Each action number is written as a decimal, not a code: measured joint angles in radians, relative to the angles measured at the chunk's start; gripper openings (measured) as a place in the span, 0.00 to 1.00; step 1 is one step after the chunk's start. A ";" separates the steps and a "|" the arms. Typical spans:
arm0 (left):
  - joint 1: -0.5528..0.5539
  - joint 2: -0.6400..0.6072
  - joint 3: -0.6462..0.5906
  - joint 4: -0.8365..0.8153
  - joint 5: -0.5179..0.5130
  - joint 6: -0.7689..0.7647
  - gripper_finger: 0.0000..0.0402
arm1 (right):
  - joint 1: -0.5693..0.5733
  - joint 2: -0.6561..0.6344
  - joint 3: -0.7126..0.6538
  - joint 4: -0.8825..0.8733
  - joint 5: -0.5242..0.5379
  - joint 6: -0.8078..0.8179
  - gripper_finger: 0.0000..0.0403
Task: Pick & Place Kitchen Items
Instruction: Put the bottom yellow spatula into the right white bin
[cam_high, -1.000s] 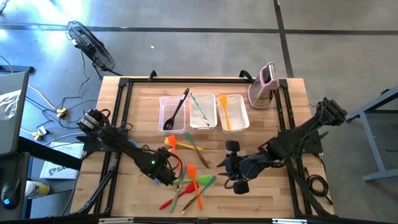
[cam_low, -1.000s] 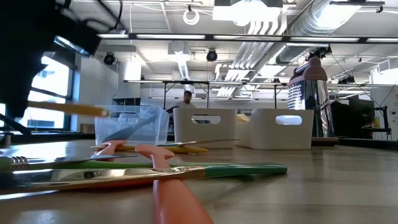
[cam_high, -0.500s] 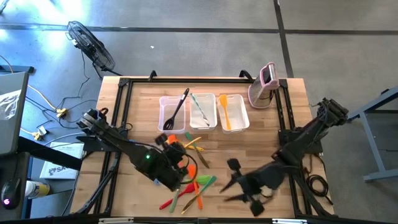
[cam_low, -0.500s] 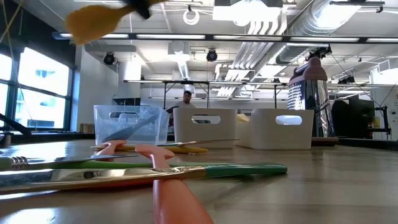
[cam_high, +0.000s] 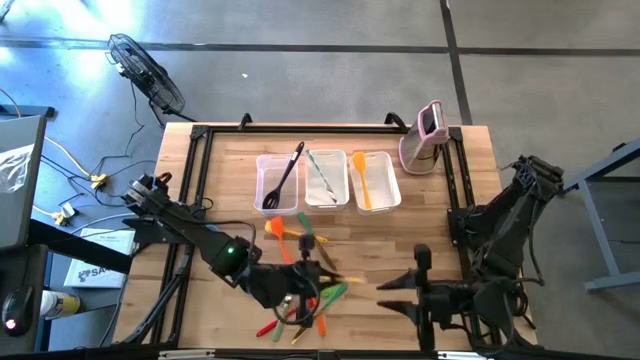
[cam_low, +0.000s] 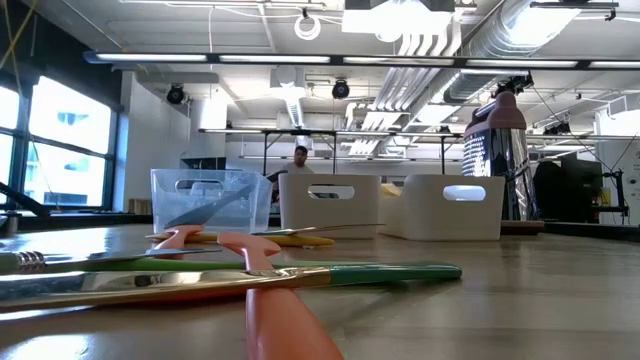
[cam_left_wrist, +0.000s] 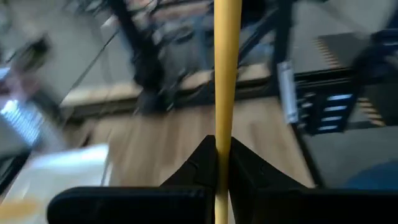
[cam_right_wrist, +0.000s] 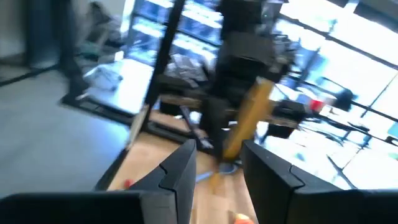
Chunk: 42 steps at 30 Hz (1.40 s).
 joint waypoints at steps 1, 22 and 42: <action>0.000 0.000 0.000 0.025 0.022 0.031 0.02 | 0.000 0.006 0.000 0.022 0.022 0.000 0.29; 0.051 0.007 0.000 0.263 0.135 0.186 0.02 | -0.090 0.018 -0.001 0.287 -0.137 -0.112 0.29; 0.082 0.008 -0.001 0.238 0.189 0.178 0.02 | -0.183 0.028 -0.001 0.266 -0.211 -0.107 0.25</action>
